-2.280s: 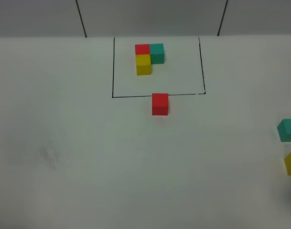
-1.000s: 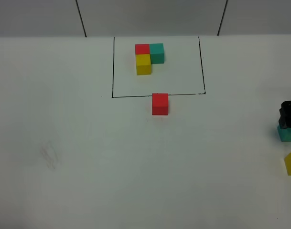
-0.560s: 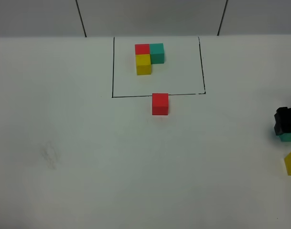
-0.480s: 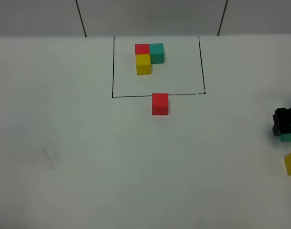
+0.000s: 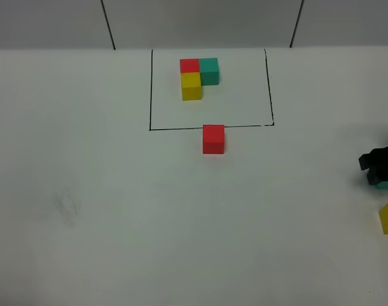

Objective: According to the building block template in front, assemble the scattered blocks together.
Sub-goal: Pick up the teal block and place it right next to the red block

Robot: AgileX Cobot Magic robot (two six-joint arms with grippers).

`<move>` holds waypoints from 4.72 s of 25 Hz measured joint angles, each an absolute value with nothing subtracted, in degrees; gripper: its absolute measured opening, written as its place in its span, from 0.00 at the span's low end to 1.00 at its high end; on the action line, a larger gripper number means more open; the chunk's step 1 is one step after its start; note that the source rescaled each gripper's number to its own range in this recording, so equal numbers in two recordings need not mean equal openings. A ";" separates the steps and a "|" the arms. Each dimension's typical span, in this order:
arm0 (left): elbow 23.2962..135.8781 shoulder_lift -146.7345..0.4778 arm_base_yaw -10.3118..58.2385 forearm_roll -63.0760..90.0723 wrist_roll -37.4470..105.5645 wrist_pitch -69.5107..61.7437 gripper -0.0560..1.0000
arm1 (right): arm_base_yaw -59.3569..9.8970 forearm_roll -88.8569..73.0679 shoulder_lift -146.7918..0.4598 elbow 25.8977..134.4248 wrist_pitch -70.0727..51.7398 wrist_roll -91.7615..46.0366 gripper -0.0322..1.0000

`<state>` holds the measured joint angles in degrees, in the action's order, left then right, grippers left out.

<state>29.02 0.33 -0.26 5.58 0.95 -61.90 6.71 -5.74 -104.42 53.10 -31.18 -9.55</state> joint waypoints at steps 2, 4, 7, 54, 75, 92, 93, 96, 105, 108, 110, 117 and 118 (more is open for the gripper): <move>29.02 0.33 -0.26 5.58 0.95 -61.90 0.71 | 6.71 -5.74 -104.42 53.10 -30.76 -9.48 0.29; 29.02 0.33 -0.26 5.58 0.95 -61.90 0.71 | 6.71 -5.74 -104.42 53.10 -30.70 -9.48 0.29; 29.02 0.33 -0.26 5.58 0.95 -61.90 0.71 | 5.87 -5.58 -104.42 54.42 -31.90 -10.46 0.29; 29.02 0.33 -0.26 5.58 0.95 -61.90 0.71 | -25.29 0.32 -132.29 103.46 -58.31 -60.48 0.29; 29.02 0.33 -0.26 5.58 0.95 -61.90 0.70 | -25.29 -2.66 -132.40 103.46 -58.21 -61.95 0.29; 29.02 0.33 -0.26 5.58 0.95 -61.90 0.70 | -25.35 -5.15 -132.46 103.46 -56.23 -61.95 0.29; 29.02 0.33 -0.26 5.58 0.95 -61.90 0.70 | -25.35 -5.22 -132.46 103.46 -56.23 -61.95 0.29; 29.02 0.33 -0.26 5.58 0.95 -61.90 0.70 | -25.35 -5.34 -132.46 103.46 -56.23 -61.95 0.29; 29.02 0.33 -0.26 5.58 0.95 -61.90 0.70 | -25.35 -5.63 -132.46 103.46 -56.19 -62.92 0.29; 29.02 0.33 -0.26 5.58 0.95 -61.90 0.70 | -25.35 -5.52 -132.46 103.46 -56.19 -63.05 0.29; 29.02 0.33 -0.26 5.58 0.95 -61.90 0.70 | -25.35 -5.52 -132.46 103.46 -56.19 -63.05 0.29; 29.02 0.33 -0.26 5.58 0.95 -61.90 0.70 | -25.35 -5.52 -132.46 103.46 -56.19 -63.05 0.29; 29.02 0.33 -0.26 5.58 0.95 -61.90 0.70 | -25.35 -5.52 -132.46 103.46 -56.19 -63.05 0.29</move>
